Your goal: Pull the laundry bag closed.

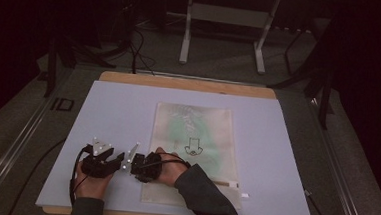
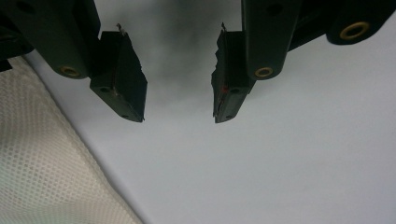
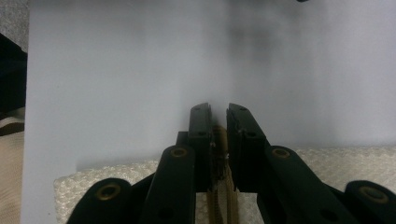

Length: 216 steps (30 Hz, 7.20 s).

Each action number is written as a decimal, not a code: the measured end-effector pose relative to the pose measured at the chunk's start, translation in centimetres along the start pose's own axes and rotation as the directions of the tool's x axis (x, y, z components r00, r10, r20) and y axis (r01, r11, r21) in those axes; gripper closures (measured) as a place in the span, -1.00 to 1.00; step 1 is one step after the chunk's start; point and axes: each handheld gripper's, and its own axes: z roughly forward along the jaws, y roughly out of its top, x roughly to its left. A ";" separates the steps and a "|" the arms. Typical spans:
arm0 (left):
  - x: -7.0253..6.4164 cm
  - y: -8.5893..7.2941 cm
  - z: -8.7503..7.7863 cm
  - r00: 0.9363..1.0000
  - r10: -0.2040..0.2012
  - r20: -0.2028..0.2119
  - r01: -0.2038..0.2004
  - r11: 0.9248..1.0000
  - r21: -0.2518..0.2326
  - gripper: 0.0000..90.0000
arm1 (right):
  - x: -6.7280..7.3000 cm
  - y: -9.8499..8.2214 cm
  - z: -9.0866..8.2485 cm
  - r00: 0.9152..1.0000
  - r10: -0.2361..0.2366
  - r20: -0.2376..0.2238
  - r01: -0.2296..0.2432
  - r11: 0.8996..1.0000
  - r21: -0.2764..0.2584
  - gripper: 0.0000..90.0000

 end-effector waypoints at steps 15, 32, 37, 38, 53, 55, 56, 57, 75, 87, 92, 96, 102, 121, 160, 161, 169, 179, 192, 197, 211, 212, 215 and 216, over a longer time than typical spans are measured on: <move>-0.2 0.0 -0.3 1.000 0.005 0.005 -0.005 1.000 -0.007 0.20 | 0.2 -0.3 -1.6 1.000 0.005 0.003 -0.004 0.998 -0.067 0.81; -1.2 0.2 -0.1 0.998 0.037 0.052 -0.037 0.999 0.012 0.23 | 0.3 -3.8 -2.8 0.999 0.052 0.011 -0.051 0.993 -0.110 0.79; -1.6 0.2 -0.1 0.996 0.043 0.078 -0.044 0.999 0.008 0.28 | 0.1 -4.2 -2.0 0.997 0.072 -0.009 -0.073 0.992 -0.102 0.78; -1.6 0.2 -0.1 0.996 0.045 0.083 -0.046 0.999 0.008 0.32 | 0.1 -4.4 -1.8 0.996 0.082 -0.018 -0.084 0.991 -0.101 0.79; -3.2 0.4 0.1 0.980 0.095 0.177 -0.098 0.995 0.010 0.72 | 0.0 -5.4 -1.7 0.992 0.122 -0.041 -0.127 0.981 -0.145 0.81; -3.7 0.5 0.2 0.970 0.113 0.216 -0.117 0.993 0.008 0.79 | 0.0 -5.5 -1.6 0.992 0.124 -0.038 -0.128 0.980 -0.153 0.81; -3.8 0.5 0.2 0.966 0.117 0.230 -0.122 0.992 0.007 0.84 | 0.1 -5.5 -1.6 0.992 0.124 -0.038 -0.128 0.980 -0.155 0.81; -3.9 0.5 0.3 0.963 0.122 0.240 -0.127 0.992 0.006 0.89 | 0.1 -5.6 -1.6 0.991 0.128 -0.035 -0.132 0.978 -0.161 0.81; -6.3 0.5 1.5 0.939 0.148 0.310 -0.165 0.986 0.031 0.97 | 0.5 -5.9 -1.5 0.991 0.136 -0.014 -0.136 0.973 -0.184 0.81; -6.9 0.3 2.2 0.938 0.174 0.300 -0.202 0.977 0.065 0.96 | 0.4 -6.0 -1.5 0.990 0.143 -0.020 -0.144 0.971 -0.192 0.81; -7.1 0.1 2.3 0.936 0.182 0.300 -0.209 0.976 0.061 0.95 | 0.4 -6.1 -1.5 0.990 0.139 -0.021 -0.140 0.971 -0.195 0.81; -6.8 0.0 2.5 0.935 0.142 0.326 -0.173 0.983 0.068 0.97 | 0.2 -6.4 -1.5 0.988 0.148 -0.042 -0.153 0.965 -0.211 0.81; -6.8 0.0 2.5 0.937 0.137 0.320 -0.170 0.983 0.075 0.98 | 0.3 -6.5 -1.5 0.988 0.150 -0.037 -0.154 0.965 -0.212 0.82; -6.7 0.1 2.5 0.937 0.123 0.328 -0.159 0.983 0.086 0.99 | 0.4 -6.7 -1.9 0.990 0.140 -0.022 -0.141 0.971 -0.192 0.83; -6.7 0.1 2.6 0.936 0.117 0.331 -0.153 0.985 0.085 0.99 | 1.1 -7.3 -3.1 0.996 0.075 0.048 -0.070 0.992 -0.103 0.83; -6.7 0.1 2.6 0.937 0.117 0.330 -0.153 0.985 0.084 0.99 | 1.1 -7.3 -3.1 0.996 0.074 0.048 -0.069 0.992 -0.102 0.83; -6.7 0.1 2.6 0.937 0.118 0.330 -0.154 0.985 0.084 0.99 | 1.1 -7.4 -3.4 0.997 0.063 0.049 -0.059 0.995 -0.081 0.83; -6.7 0.1 2.6 0.937 0.116 0.331 -0.152 0.985 0.083 0.99 | 1.1 -7.6 -3.8 0.997 0.057 0.051 -0.054 0.997 -0.053 0.83; -6.7 0.1 2.5 0.937 0.119 0.328 -0.155 0.984 0.084 0.99 | 1.1 -8.2 -4.2 0.998 0.052 0.048 -0.050 0.998 -0.033 0.83; -6.7 0.1 2.5 0.938 0.119 0.327 -0.154 0.984 0.085 0.99 | 1.1 -8.2 -4.3 0.998 0.050 0.047 -0.048 0.998 -0.030 0.83; -6.7 0.1 2.5 0.937 0.117 0.330 -0.153 0.985 0.086 0.99 | 1.2 -8.2 -4.7 0.998 0.030 0.051 -0.030 1.000 -0.001 0.83; -6.7 0.1 2.5 0.937 0.117 0.330 -0.153 0.985 0.086 0.99 | 1.2 -8.2 -4.7 0.998 0.030 0.052 -0.030 1.000 0.002 0.83; -6.7 0.1 2.5 0.937 0.116 0.329 -0.152 0.985 0.085 0.99 | 1.1 -8.4 -5.0 0.998 0.029 0.055 -0.030 1.000 0.002 0.83; -6.7 0.1 2.5 0.937 0.116 0.330 -0.152 0.985 0.085 0.99 | 1.1 -8.5 -5.1 0.998 0.033 0.055 -0.033 0.999 0.001 0.83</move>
